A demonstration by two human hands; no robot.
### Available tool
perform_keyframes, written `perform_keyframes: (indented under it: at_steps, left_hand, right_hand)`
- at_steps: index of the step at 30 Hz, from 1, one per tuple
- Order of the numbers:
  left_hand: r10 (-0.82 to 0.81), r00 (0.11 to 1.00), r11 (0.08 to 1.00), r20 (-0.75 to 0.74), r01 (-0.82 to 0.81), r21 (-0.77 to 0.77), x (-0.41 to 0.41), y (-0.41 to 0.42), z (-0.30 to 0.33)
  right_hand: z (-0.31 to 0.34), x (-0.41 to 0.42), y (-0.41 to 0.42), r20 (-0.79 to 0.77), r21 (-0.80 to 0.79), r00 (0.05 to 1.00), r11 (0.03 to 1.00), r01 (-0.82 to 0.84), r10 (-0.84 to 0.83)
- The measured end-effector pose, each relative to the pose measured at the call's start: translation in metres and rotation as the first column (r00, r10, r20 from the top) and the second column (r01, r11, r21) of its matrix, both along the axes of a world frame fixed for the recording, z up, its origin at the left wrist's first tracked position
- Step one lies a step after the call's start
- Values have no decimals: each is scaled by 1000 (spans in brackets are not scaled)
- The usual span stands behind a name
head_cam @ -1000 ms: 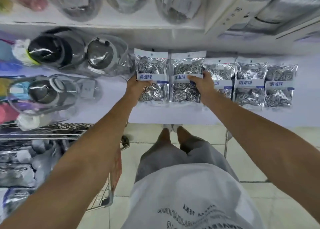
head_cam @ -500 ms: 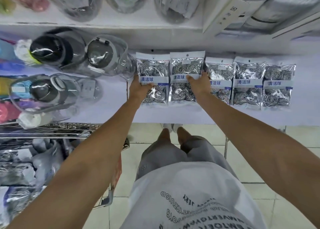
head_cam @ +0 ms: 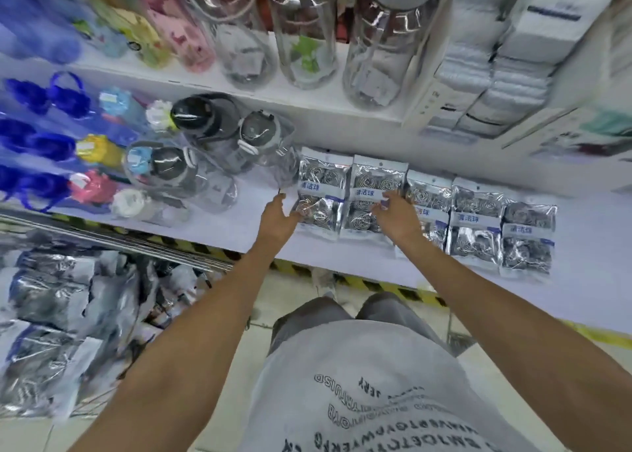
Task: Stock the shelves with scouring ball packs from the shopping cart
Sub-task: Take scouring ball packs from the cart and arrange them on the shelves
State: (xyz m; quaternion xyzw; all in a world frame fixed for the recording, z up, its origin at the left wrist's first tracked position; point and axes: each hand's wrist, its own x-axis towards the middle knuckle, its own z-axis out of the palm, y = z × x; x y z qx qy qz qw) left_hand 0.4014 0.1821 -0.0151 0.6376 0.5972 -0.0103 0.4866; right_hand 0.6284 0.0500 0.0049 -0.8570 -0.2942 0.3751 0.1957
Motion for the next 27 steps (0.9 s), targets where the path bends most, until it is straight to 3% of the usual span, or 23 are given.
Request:
perform_keyframes:
  at_steps: [4,11,21,27]
  left_hand:
    - [-38,995,991,-95,50,126,-39,-43,31]
    - [112,970,944,-214,-36,328,-124,-137,66]
    - [502,832,845,-237,-412,342,-247,-258,63]
    - [703,690,702,-171,-635,322,-300,-286,50]
  right_hand:
    - [28,-28,-13,106,18,933,938,-347,343]
    - [48,-88,-32,294,62,661,676,-734,691]
    - [43,-208,-54,264,99,372,358,-928,890]
    - [35,-275,-48,229,43,250,247,-968,941]
